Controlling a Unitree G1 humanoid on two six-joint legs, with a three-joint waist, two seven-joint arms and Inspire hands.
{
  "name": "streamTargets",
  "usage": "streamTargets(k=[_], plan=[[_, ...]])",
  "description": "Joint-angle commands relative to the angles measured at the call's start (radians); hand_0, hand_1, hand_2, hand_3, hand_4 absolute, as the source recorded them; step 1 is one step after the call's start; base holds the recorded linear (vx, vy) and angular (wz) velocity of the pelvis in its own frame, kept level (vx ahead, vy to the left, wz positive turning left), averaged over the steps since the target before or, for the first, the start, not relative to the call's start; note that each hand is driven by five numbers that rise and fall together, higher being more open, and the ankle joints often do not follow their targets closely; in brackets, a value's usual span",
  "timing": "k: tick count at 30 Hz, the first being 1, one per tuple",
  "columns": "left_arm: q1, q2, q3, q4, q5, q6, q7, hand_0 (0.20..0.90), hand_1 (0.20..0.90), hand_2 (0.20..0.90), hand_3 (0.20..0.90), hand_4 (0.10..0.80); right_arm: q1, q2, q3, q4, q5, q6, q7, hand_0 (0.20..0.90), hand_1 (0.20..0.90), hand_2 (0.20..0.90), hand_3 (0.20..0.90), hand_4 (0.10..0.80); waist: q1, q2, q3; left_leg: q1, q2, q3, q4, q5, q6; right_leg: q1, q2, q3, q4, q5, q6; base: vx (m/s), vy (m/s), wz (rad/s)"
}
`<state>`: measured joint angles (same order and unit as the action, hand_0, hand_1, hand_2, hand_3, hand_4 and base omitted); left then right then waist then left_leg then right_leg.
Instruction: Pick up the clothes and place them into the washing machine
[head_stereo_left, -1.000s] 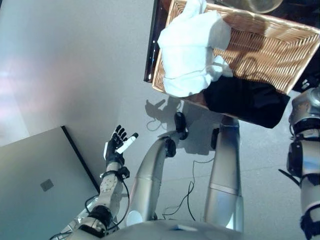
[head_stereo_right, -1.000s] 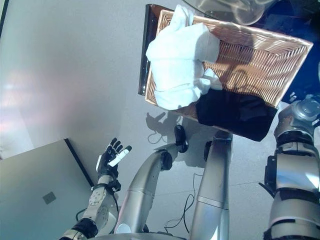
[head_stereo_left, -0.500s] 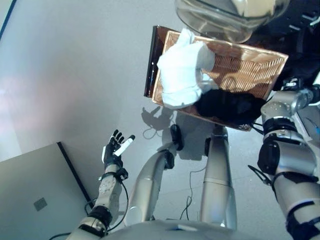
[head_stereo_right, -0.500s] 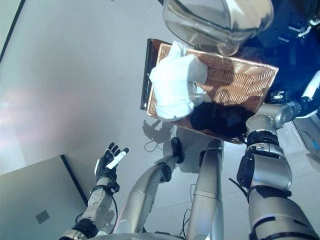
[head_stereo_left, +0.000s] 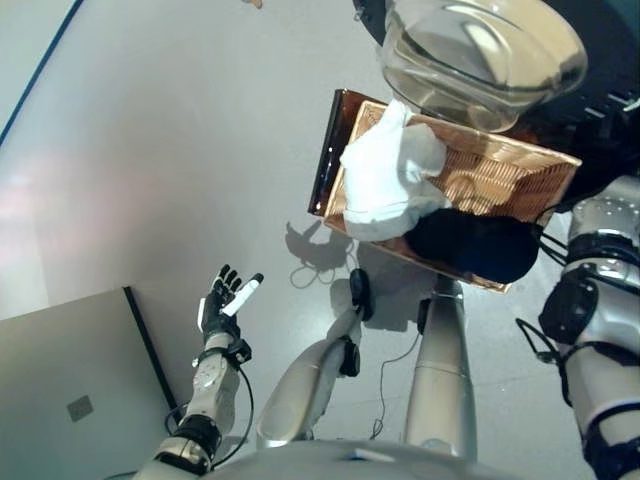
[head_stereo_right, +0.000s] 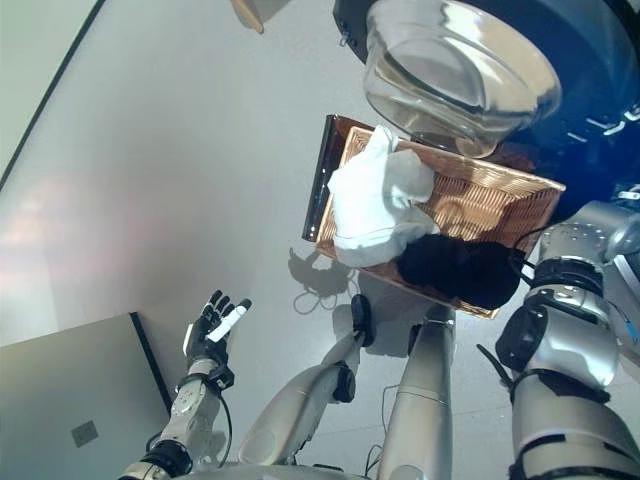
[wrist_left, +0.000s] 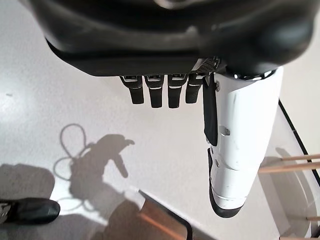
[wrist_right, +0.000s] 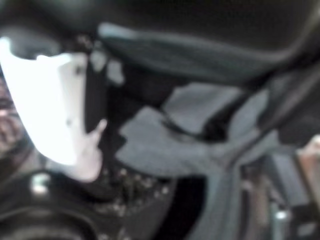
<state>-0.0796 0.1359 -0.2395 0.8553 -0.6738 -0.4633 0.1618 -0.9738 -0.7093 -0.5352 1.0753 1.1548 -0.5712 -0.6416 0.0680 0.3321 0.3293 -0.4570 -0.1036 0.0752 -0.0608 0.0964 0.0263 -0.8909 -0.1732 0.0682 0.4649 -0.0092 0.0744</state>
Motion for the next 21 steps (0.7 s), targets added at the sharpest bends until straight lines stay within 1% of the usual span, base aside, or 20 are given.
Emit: streamTargets(k=[1,2,4,5,6,7,8,9,12,13,15,17,19,20,21], plan=[[0.076,0.060,0.036,0.083,0.011,-0.031,0.056,0.900,0.900,0.900,0.900,0.800,0.055,-0.243,0.067,-0.079,-0.179,-0.127,-0.081,0.200,0.200,0.200,0.200,0.300,-0.024,0.014,-0.110,-0.009,0.028,-0.019,-0.022,0.019,-0.117,0.134,0.031,-0.042,-0.135,-0.019,-0.003,0.038,-0.009,-0.09],[0.079,0.060,0.035,0.079,0.013,-0.031,0.057,0.900,0.900,0.900,0.900,0.800,0.053,-0.257,0.062,-0.096,-0.203,-0.123,-0.104,0.200,0.200,0.200,0.200,0.300,-0.025,0.019,-0.108,-0.013,0.029,-0.018,-0.023,0.024,-0.118,0.126,0.032,-0.040,-0.133,-0.011,-0.005,0.078,-0.009,-0.11],[0.084,0.058,0.035,0.088,0.015,-0.030,0.059,0.900,0.900,0.900,0.900,0.800,0.061,-0.285,0.054,-0.098,-0.241,-0.112,-0.143,0.200,0.200,0.200,0.200,0.300,-0.030,0.021,-0.111,-0.011,0.031,-0.016,-0.024,0.016,-0.120,0.119,0.032,-0.037,-0.123,-0.022,-0.003,0.032,-0.005,-0.07],[0.086,0.056,0.034,0.085,0.013,-0.031,0.058,0.900,0.900,0.900,0.900,0.800,0.063,-0.291,0.055,-0.105,-0.251,-0.112,-0.147,0.200,0.200,0.200,0.200,0.300,-0.033,0.021,-0.109,-0.014,0.035,-0.014,-0.025,0.022,-0.120,0.114,0.032,-0.036,-0.122,-0.012,-0.003,0.023,-0.006,-0.04],[0.087,0.055,0.033,0.085,0.012,-0.031,0.058,0.900,0.900,0.900,0.900,0.800,0.064,-0.290,0.056,-0.108,-0.257,-0.111,-0.154,0.200,0.200,0.200,0.200,0.300,-0.032,0.021,-0.111,-0.011,0.033,-0.014,-0.025,0.015,-0.120,0.115,0.031,-0.035,-0.117,-0.022,-0.001,0.007,-0.022,-0.03],[0.081,0.051,0.035,0.090,0.012,-0.033,0.060,0.900,0.900,0.900,0.900,0.800,0.093,-0.298,0.043,-0.121,-0.276,-0.115,-0.159,0.200,0.200,0.200,0.200,0.300,-0.045,0.019,-0.106,-0.008,0.035,-0.013,-0.025,0.020,-0.120,0.111,0.035,-0.033,-0.107,-0.018,-0.002,0.056,-0.024,0.00],[0.079,0.049,0.035,0.086,0.009,-0.034,0.061,0.900,0.900,0.900,0.900,0.800,0.106,-0.298,0.033,-0.129,-0.276,-0.122,-0.160,0.200,0.200,0.200,0.200,0.300,-0.049,0.019,-0.108,-0.004,0.036,-0.015,-0.025,0.015,-0.121,0.116,0.036,-0.033,-0.102,-0.029,-0.001,0.000,0.000,0.00],[0.078,0.046,0.037,0.084,0.010,-0.033,0.062,0.900,0.900,0.900,0.900,0.800,0.116,-0.301,0.026,-0.131,-0.279,-0.124,-0.160,0.200,0.200,0.200,0.200,0.300,-0.053,0.020,-0.108,-0.004,0.036,-0.014,-0.025,0.022,-0.121,0.115,0.038,-0.034,-0.101,-0.023,-0.003,0.050,-0.007,0.04],[0.077,0.043,0.035,0.082,0.015,-0.033,0.064,0.900,0.900,0.900,0.900,0.800,0.159,-0.288,-0.006,-0.133,-0.281,-0.138,-0.165,0.200,0.200,0.200,0.200,0.300,-0.058,0.019,-0.120,0.012,0.030,-0.024,-0.026,0.012,-0.122,0.130,0.034,-0.043,-0.090,-0.044,-0.004,0.036,0.004,0.03],[0.077,0.043,0.035,0.081,0.015,-0.033,0.064,0.900,0.900,0.900,0.900,0.800,0.161,-0.287,-0.007,-0.134,-0.281,-0.138,-0.165,0.200,0.200,0.200,0.200,0.300,-0.058,0.020,-0.119,0.009,0.031,-0.023,-0.026,0.018,-0.122,0.128,0.036,-0.044,-0.092,-0.034,-0.005,0.000,0.000,0.00],[0.078,0.040,0.047,0.087,0.017,-0.033,0.066,0.900,0.900,0.900,0.900,0.800,0.193,-0.249,-0.008,-0.150,-0.293,-0.138,-0.154,0.200,0.200,0.200,0.200,0.300,-0.056,0.017,-0.131,0.024,0.027,-0.028,-0.026,0.005,-0.119,0.143,0.032,-0.051,-0.093,-0.043,-0.002,0.035,0.016,0.01],[0.071,0.040,0.057,0.084,0.016,-0.033,0.066,0.900,0.900,0.900,0.900,0.800,0.208,-0.222,0.002,-0.164,-0.301,-0.130,-0.142,0.200,0.200,0.200,0.200,0.300,-0.052,0.014,-0.133,0.027,0.027,-0.029,-0.026,0.011,-0.117,0.149,0.033,-0.053,-0.101,-0.026,-0.002,-0.010,0.003,0.02],[0.071,0.041,0.065,0.081,0.018,-0.033,0.061,0.900,0.900,0.900,0.900,0.800,0.235,-0.185,0.002,-0.168,-0.304,-0.119,-0.127,0.200,0.200,0.200,0.200,0.300,-0.051,0.007,-0.135,0.044,0.023,-0.036,-0.026,0.001,-0.114,0.174,0.027,-0.059,-0.100,-0.039,0.000,0.021,0.002,0.08],[0.072,0.043,0.066,0.080,0.018,-0.033,0.061,0.900,0.900,0.900,0.900,0.800,0.237,-0.182,-0.001,-0.170,-0.303,-0.119,-0.125,0.200,0.200,0.200,0.200,0.300,-0.052,0.007,-0.132,0.043,0.024,-0.037,-0.026,0.009,-0.114,0.176,0.028,-0.061,-0.106,-0.027,-0.001,0.015,-0.006,0.11],[0.069,0.036,0.072,0.079,0.020,-0.036,0.057,0.900,0.900,0.900,0.900,0.800,0.276,-0.138,0.012,-0.170,-0.313,-0.099,-0.101,0.200,0.200,0.200,0.200,0.300,-0.051,0.001,-0.132,0.056,0.024,-0.044,-0.026,0.005,-0.111,0.192,0.023,-0.067,-0.107,-0.028,0.000,0.003,-0.008,0.13]])
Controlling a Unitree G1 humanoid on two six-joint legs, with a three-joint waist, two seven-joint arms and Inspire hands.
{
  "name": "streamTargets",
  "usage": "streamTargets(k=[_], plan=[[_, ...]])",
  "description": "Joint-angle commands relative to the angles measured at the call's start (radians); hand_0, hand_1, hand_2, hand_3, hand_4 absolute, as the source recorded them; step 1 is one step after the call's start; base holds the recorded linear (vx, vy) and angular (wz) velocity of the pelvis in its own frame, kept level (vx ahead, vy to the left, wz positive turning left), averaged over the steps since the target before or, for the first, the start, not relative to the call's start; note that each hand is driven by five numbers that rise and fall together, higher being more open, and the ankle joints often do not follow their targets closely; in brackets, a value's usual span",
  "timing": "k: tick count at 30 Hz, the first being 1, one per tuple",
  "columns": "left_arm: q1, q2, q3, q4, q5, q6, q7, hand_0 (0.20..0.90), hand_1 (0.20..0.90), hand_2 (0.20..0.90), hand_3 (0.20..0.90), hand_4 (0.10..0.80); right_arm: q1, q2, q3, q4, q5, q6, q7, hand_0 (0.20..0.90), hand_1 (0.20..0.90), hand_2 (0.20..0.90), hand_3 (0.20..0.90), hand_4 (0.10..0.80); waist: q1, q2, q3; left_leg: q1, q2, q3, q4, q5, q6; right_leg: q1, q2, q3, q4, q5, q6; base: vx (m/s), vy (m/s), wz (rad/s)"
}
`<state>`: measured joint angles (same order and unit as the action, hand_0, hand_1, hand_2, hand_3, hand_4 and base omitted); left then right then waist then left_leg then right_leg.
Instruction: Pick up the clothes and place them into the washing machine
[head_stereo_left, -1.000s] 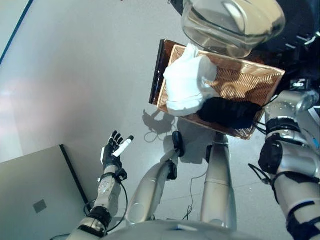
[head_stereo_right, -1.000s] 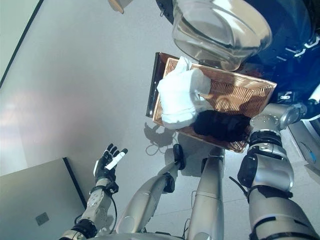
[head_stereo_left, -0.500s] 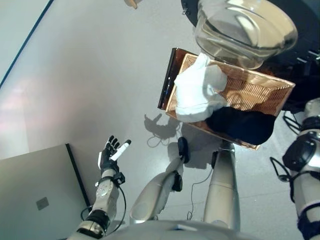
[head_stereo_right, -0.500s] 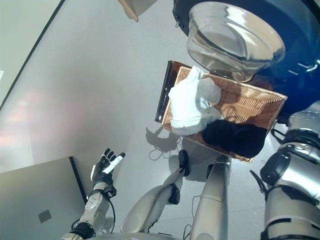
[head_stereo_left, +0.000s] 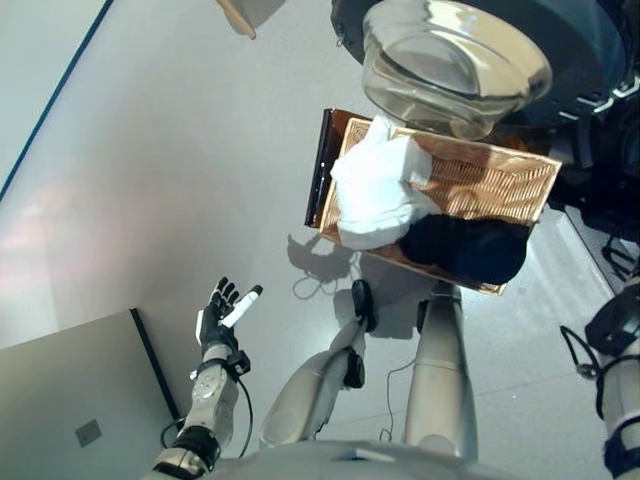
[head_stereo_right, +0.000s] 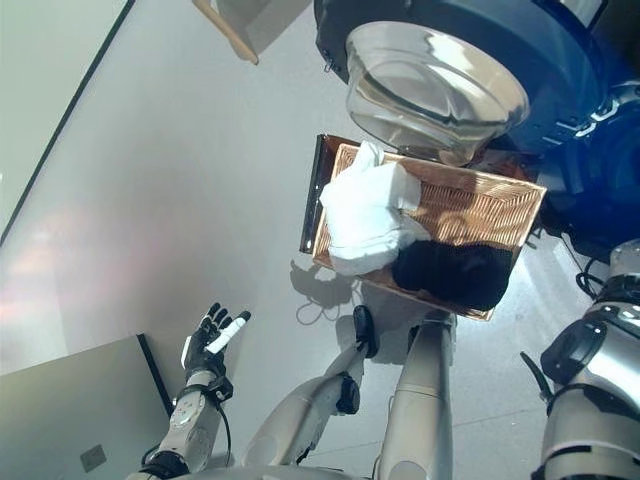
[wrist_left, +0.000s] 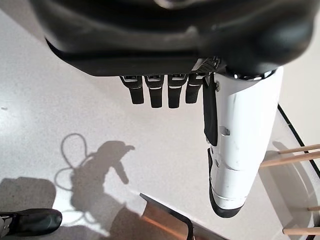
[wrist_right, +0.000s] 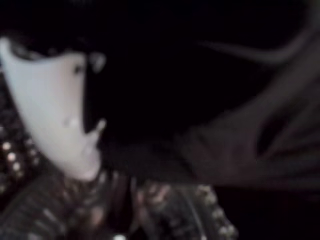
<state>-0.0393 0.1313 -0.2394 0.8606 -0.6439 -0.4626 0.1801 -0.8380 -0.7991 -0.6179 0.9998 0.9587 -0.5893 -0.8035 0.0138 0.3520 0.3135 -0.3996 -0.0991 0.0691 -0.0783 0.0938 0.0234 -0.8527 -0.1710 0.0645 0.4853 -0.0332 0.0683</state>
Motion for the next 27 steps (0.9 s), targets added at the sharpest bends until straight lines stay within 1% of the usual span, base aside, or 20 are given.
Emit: streamTargets(k=[1,2,3,5,6,7,9,10,12,16,20,21,22,24,27], plan=[[0.026,0.040,0.076,0.079,-0.005,-0.036,0.039,0.900,0.900,0.900,0.900,0.800,0.174,-0.015,0.098,-0.097,-0.126,-0.068,0.075,0.200,0.200,0.200,0.200,0.300,-0.001,-0.027,-0.115,0.012,0.019,-0.040,-0.008,0.000,-0.107,0.170,0.019,-0.068,-0.126,-0.012,0.008,0.008,-0.009,0.13],[0.026,0.042,0.077,0.079,-0.005,-0.036,0.039,0.900,0.900,0.900,0.900,0.800,0.178,-0.012,0.096,-0.100,-0.127,-0.068,0.076,0.200,0.200,0.200,0.200,0.300,-0.003,-0.028,-0.113,0.011,0.020,-0.041,-0.008,0.006,-0.107,0.170,0.019,-0.069,-0.130,-0.003,0.007,0.023,-0.008,0.12],[0.016,0.041,0.085,0.082,0.000,-0.039,0.037,0.900,0.900,0.900,0.900,0.800,0.231,0.043,0.121,-0.098,-0.153,-0.030,0.108,0.200,0.200,0.200,0.200,0.300,-0.007,-0.044,-0.107,0.032,0.019,-0.043,-0.007,-0.004,-0.101,0.191,0.013,-0.077,-0.126,-0.009,0.008,0.005,-0.002,0.09],[0.007,0.043,0.098,0.081,0.009,-0.041,0.036,0.900,0.900,0.900,0.900,0.800,0.284,0.093,0.149,-0.085,-0.185,0.004,0.133,0.200,0.200,0.200,0.200,0.300,-0.007,-0.062,-0.106,0.044,0.018,-0.046,-0.003,-0.001,-0.095,0.215,0.010,-0.082,-0.136,0.003,0.006,0.008,0.002,0.04],[0.007,0.046,0.104,0.076,0.012,-0.045,0.036,0.900,0.900,0.900,0.900,0.800,0.306,0.127,0.159,-0.081,-0.188,0.015,0.148,0.200,0.200,0.200,0.200,0.300,-0.010,-0.074,-0.106,0.060,0.017,-0.048,-0.001,-0.011,-0.091,0.236,0.008,-0.084,-0.141,-0.003,0.008,0.006,0.019,-0.05],[0.006,0.052,0.115,0.074,0.015,-0.042,0.036,0.900,0.900,0.900,0.900,0.800,0.317,0.141,0.167,-0.066,-0.184,0.027,0.169,0.200,0.200,0.200,0.200,0.300,-0.010,-0.085,-0.107,0.064,0.016,-0.047,0.003,-0.011,-0.086,0.246,0.008,-0.086,-0.156,0.013,0.008,0.023,0.028,-0.07],[0.008,0.057,0.133,0.053,0.019,-0.045,0.032,0.900,0.900,0.900,0.900,0.800,0.345,0.180,0.210,-0.041,-0.217,0.061,0.193,0.200,0.200,0.200,0.200,0.300,-0.007,-0.102,-0.110,0.081,0.013,-0.049,0.012,-0.027,-0.079,0.273,0.005,-0.086,-0.164,0.009,0.012,0.020,0.034,-0.08],[0.005,0.066,0.146,0.056,0.025,-0.045,0.032,0.900,0.900,0.900,0.900,0.800,0.354,0.198,0.219,-0.040,-0.220,0.069,0.208,0.200,0.200,0.200,0.200,0.300,-0.008,-0.108,-0.110,0.083,0.013,-0.049,0.018,-0.025,-0.075,0.279,0.006,-0.084,-0.176,0.023,0.012,0.011,0.037,-0.06],[0.001,0.075,0.157,0.034,0.041,-0.051,0.032,0.900,0.900,0.900,0.900,0.800,0.386,0.233,0.251,-0.044,-0.242,0.087,0.236,0.200,0.200,0.200,0.200,0.300,-0.007,-0.124,-0.114,0.091,0.011,-0.049,0.024,-0.033,-0.071,0.299,0.001,-0.084,-0.187,0.029,0.015,-0.001,0.030,-0.04],[-0.010,0.101,0.192,0.014,0.067,-0.051,0.038,0.900,0.900,0.900,0.900,0.800,0.435,0.294,0.317,-0.068,-0.307,0.124,0.271,0.200,0.200,0.200,0.200,0.300,-0.011,-0.161,-0.120,0.128,0.014,-0.058,0.021,-0.043,-0.065,0.350,-0.005,-0.095,-0.206,0.026,0.020,0.000,0.000,0.00],[-0.004,0.118,0.221,-0.005,0.092,-0.053,0.040,0.900,0.900,0.900,0.900,0.800,0.477,0.358,0.376,-0.141,-0.378,0.140,0.294,0.200,0.200,0.200,0.200,0.300,-0.010,-0.200,-0.135,0.156,0.021,-0.058,0.018,-0.045,-0.061,0.403,0.002,-0.106,-0.251,0.051,0.026,0.016,-0.028,-0.04],[-0.002,0.119,0.222,-0.005,0.092,-0.053,0.040,0.900,0.900,0.900,0.900,0.800,0.480,0.361,0.376,-0.144,-0.380,0.141,0.292,0.200,0.200,0.200,0.200,0.300,-0.011,-0.201,-0.133,0.159,0.022,-0.058,0.017,-0.046,-0.061,0.409,0.002,-0.108,-0.255,0.053,0.026,0.049,-0.050,-0.06],[-0.001,0.124,0.232,0.011,0.103,-0.049,0.041,0.900,0.900,0.900,0.900,0.800,0.501,0.387,0.391,-0.197,-0.394,0.139,0.307,0.200,0.200,0.200,0.200,0.300,-0.012,-0.220,-0.147,0.172,0.027,-0.057,0.019,-0.050,-0.061,0.439,0.005,-0.115,-0.280,0.055,0.029,0.063,-0.049,-0.08],[0.003,0.124,0.240,0.031,0.097,-0.046,0.041,0.900,0.900,0.900,0.900,0.800,0.533,0.432,0.403,-0.279,-0.401,0.128,0.323,0.200,0.200,0.200,0.200,0.300,-0.015,-0.240,-0.161,0.196,0.037,-0.057,0.016,-0.053,-0.064,0.477,0.010,-0.121,-0.314,0.062,0.032,0.087,-0.054,-0.07],[0.012,0.125,0.247,0.056,0.110,-0.031,0.043,0.900,0.900,0.900,0.900,0.800,0.575,0.475,0.414,-0.334,-0.391,0.127,0.356,0.200,0.200,0.200,0.200,0.300,-0.018,-0.264,-0.190,0.233,0.048,-0.055,0.013,-0.059,-0.066,0.532,0.017,-0.131,-0.354,0.066,0.036,0.081,-0.035,-0.06]])
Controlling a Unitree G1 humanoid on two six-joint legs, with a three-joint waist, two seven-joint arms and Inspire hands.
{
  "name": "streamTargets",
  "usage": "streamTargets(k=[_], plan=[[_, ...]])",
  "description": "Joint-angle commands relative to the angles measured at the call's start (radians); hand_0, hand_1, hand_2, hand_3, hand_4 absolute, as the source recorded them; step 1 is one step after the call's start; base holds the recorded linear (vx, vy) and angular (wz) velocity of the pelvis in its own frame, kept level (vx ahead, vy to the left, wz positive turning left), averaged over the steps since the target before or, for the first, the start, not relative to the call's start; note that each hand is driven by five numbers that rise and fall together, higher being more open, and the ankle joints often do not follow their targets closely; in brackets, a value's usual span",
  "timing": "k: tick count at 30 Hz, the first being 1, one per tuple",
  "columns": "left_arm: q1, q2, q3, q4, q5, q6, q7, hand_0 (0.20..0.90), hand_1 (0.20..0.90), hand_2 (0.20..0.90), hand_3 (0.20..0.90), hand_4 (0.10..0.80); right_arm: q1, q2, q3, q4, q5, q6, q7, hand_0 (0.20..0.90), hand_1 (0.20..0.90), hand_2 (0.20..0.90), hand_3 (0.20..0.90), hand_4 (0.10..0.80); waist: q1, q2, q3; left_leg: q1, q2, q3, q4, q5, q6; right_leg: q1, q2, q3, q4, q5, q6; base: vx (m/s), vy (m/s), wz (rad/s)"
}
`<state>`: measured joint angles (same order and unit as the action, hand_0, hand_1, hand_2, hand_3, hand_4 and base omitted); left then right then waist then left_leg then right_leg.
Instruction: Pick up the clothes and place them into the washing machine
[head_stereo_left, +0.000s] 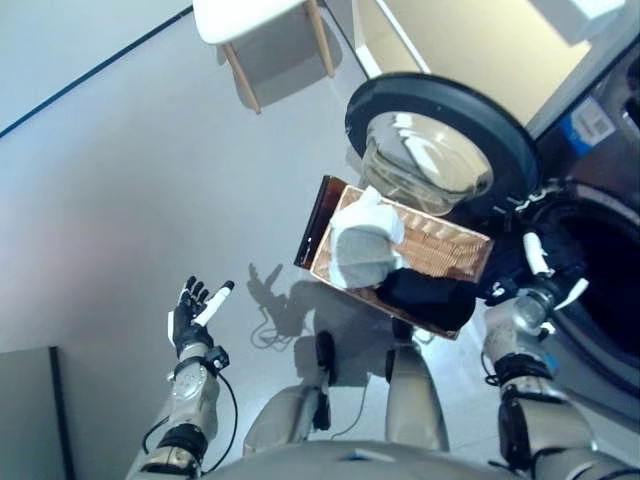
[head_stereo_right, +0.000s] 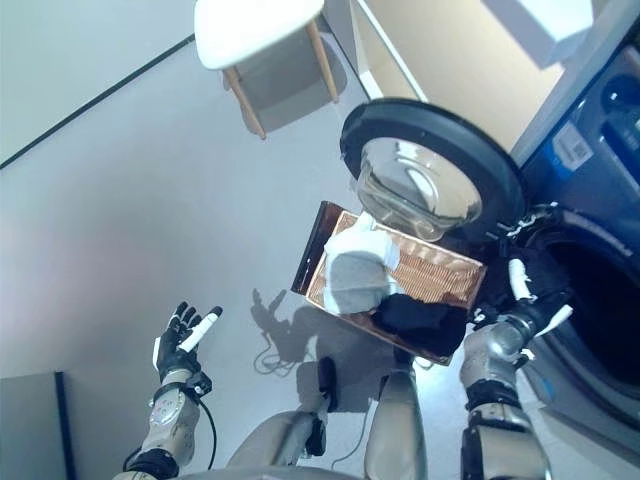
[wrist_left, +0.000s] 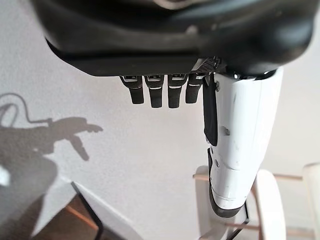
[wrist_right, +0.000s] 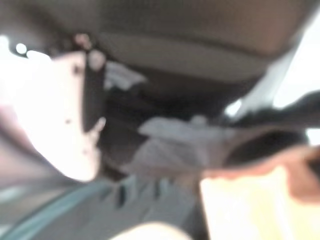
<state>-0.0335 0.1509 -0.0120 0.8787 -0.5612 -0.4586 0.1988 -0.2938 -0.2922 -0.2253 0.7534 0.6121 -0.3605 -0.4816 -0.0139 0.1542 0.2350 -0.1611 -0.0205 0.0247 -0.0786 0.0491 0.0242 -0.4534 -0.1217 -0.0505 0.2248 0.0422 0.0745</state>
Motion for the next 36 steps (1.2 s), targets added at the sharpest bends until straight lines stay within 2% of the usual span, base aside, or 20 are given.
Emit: streamTargets(k=[1,13,21,28,36], plan=[[0.007,0.105,0.021,0.045,0.029,-0.032,0.027,0.900,0.900,0.900,0.900,0.800,0.041,-0.020,0.038,-0.120,-0.056,-0.101,0.043,0.200,0.200,0.200,0.200,0.300,0.009,-0.074,-0.120,0.010,-0.028,-0.011,0.012,-0.015,-0.068,0.152,-0.030,-0.019,-0.105,-0.006,0.030,0.095,-0.036,-0.06],[-0.010,0.122,0.011,0.030,0.136,0.006,0.062,0.900,0.900,0.900,0.900,0.800,0.181,0.032,0.203,-0.338,-0.283,-0.018,0.132,0.200,0.200,0.200,0.200,0.300,-0.002,-0.151,-0.250,0.154,-0.002,0.011,-0.003,-0.041,-0.076,0.322,0.004,-0.040,-0.197,0.005,0.037,0.084,-0.033,-0.05],[-0.040,0.128,-0.017,-0.005,0.206,0.039,0.065,0.900,0.900,0.900,0.900,0.800,0.172,0.025,0.335,-0.295,-0.466,0.070,0.175,0.200,0.200,0.200,0.200,0.300,0.002,-0.170,-0.304,0.197,0.004,0.033,-0.009,-0.047,-0.073,0.376,0.020,-0.030,-0.234,0.017,0.037,0.000,-0.016,-0.11],[-0.068,0.140,-0.049,-0.009,0.237,0.055,0.052,0.900,0.900,0.900,0.900,0.800,0.138,-0.007,0.404,-0.352,-0.491,0.074,0.237,0.200,0.200,0.200,0.200,0.300,0.007,-0.182,-0.325,0.223,0.007,0.041,-0.005,-0.049,-0.071,0.410,0.029,-0.025,-0.241,0.017,0.034,-0.007,-0.007,-0.02],[-0.115,0.163,-0.142,-0.045,0.317,0.087,0.009,0.900,0.900,0.900,0.900,0.800,0.003,-0.073,0.449,-0.383,-0.415,0.092,0.321,0.200,0.200,0.200,0.200,0.300,0.015,-0.198,-0.352,0.251,0.013,0.040,0.002,-0.053,-0.070,0.448,0.033,-0.031,-0.239,0.010,0.030,-0.001,-0.019,0.04]])
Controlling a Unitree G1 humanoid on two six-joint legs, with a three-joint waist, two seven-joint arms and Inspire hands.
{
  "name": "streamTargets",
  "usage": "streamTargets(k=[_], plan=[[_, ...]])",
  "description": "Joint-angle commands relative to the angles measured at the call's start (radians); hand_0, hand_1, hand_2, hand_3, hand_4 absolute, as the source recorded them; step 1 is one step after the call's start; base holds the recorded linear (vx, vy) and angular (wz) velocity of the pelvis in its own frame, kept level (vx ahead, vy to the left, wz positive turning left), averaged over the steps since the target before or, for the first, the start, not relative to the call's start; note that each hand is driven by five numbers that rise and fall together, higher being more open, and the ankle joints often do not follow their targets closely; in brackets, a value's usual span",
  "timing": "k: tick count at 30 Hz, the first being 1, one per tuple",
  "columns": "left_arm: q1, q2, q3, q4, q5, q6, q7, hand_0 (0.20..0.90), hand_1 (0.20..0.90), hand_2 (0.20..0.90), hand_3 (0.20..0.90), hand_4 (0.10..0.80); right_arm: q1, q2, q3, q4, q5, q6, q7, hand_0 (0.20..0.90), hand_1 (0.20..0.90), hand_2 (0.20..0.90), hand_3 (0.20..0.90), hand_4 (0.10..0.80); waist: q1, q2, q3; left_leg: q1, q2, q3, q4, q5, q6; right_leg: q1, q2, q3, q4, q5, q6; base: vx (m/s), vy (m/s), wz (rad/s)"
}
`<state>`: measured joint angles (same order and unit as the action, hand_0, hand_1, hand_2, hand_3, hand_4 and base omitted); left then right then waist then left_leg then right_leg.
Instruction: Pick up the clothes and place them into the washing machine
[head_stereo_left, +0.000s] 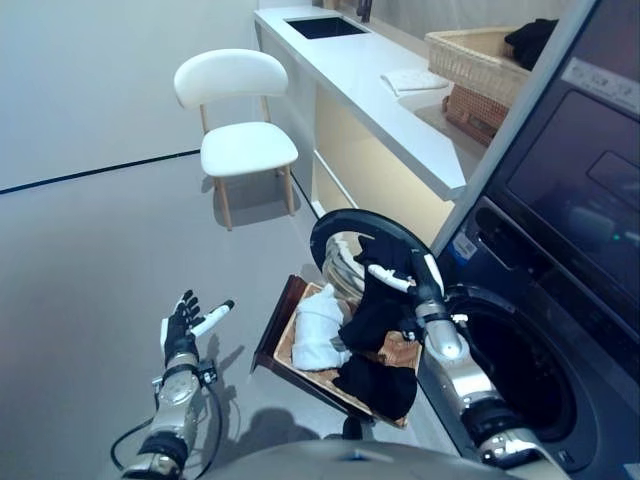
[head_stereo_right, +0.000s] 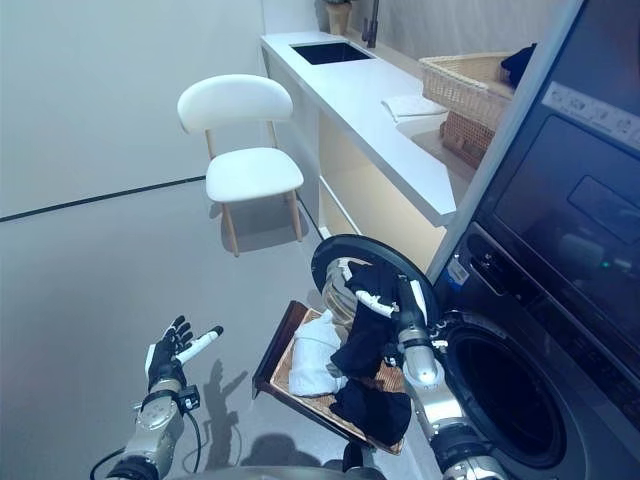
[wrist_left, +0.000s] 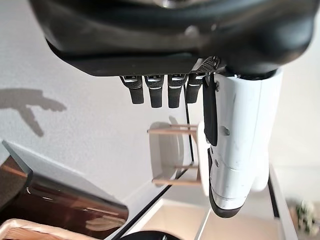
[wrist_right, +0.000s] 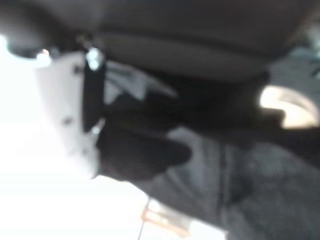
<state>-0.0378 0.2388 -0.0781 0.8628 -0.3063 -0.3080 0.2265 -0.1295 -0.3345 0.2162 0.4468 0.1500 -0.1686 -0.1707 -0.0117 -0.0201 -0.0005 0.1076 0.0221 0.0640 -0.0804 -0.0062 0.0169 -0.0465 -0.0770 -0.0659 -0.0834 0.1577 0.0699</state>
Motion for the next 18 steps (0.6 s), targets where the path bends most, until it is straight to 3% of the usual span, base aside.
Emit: streamTargets(k=[1,9,18], plan=[[-0.111,0.075,-0.076,-0.029,0.062,-0.063,-0.019,0.900,0.900,0.900,0.900,0.800,-0.161,-0.031,0.007,-0.076,0.047,-0.100,0.010,0.200,0.200,0.200,0.200,0.300,0.013,-0.024,-0.116,-0.017,-0.029,0.001,0.003,0.002,-0.063,0.041,-0.012,-0.016,0.069,-0.105,0.035,0.000,0.000,0.00],[-0.141,0.071,-0.157,-0.123,0.105,-0.048,-0.056,0.900,0.900,0.900,0.900,0.800,-0.210,-0.070,0.025,-0.206,0.092,-0.096,0.064,0.200,0.200,0.200,0.200,0.300,0.014,-0.035,-0.126,-0.005,-0.023,-0.006,0.012,-0.001,-0.063,0.059,-0.010,-0.024,0.077,-0.114,0.034,0.006,-0.017,0.04],[-0.205,0.075,-0.257,-0.052,0.206,-0.020,-0.044,0.900,0.900,0.900,0.900,0.800,-0.266,-0.108,0.044,-0.271,0.171,-0.095,0.103,0.200,0.200,0.200,0.200,0.300,0.005,-0.042,-0.141,0.005,-0.017,-0.003,0.021,-0.010,-0.062,0.070,-0.006,-0.021,0.081,-0.122,0.033,0.000,-0.014,-0.04]])
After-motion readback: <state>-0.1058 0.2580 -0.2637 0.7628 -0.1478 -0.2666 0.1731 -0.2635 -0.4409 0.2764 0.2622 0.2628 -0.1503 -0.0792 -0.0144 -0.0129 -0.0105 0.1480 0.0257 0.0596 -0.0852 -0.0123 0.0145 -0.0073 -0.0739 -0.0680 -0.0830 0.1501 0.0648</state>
